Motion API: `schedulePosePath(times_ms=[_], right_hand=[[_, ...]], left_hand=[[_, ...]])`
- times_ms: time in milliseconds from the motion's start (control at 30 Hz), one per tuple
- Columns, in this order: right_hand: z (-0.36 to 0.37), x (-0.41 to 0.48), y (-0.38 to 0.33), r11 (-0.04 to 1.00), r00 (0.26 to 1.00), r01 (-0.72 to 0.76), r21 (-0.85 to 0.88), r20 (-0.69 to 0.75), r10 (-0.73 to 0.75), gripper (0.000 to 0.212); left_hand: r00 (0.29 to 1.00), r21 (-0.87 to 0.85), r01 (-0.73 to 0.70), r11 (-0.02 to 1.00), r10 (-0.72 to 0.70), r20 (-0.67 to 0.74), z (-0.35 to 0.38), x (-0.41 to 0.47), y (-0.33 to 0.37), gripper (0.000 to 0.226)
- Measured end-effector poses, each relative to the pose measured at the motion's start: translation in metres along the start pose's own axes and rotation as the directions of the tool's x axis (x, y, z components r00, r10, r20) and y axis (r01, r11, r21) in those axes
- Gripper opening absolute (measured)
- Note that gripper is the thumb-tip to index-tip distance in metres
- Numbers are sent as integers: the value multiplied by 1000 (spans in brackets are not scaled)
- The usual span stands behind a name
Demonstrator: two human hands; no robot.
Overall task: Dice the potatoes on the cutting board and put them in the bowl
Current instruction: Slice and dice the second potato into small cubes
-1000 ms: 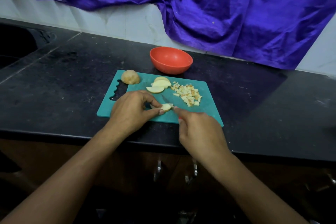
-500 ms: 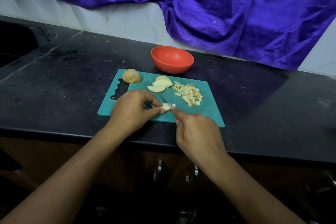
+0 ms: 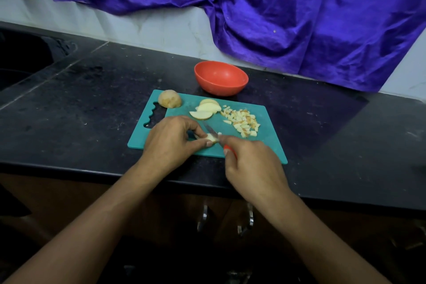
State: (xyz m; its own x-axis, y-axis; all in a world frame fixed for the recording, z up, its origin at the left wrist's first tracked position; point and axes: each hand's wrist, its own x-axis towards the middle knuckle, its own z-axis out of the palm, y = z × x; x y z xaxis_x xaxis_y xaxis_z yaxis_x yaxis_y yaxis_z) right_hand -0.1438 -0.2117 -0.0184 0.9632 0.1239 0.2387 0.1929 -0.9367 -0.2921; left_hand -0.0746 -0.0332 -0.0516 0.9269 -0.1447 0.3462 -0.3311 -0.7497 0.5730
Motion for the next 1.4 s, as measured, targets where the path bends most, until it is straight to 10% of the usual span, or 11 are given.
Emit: schedulePosePath(times_ms=[467,833,1400], right_hand=[[13,-5,1,965,995,101,-242,27,-97,52],[-2,16,24,936,976,-198,290,152,159,35],[13,8,-6,976,993,111,-188,69,-100,52]], left_hand=[[1000,-22,-18,1000,18,19,-4,-2,-1,18],[999,-50,34,998,-34,6,-2,-3,-1,16],[999,-121,-33,992,33,0,-4,-4,-4,9]])
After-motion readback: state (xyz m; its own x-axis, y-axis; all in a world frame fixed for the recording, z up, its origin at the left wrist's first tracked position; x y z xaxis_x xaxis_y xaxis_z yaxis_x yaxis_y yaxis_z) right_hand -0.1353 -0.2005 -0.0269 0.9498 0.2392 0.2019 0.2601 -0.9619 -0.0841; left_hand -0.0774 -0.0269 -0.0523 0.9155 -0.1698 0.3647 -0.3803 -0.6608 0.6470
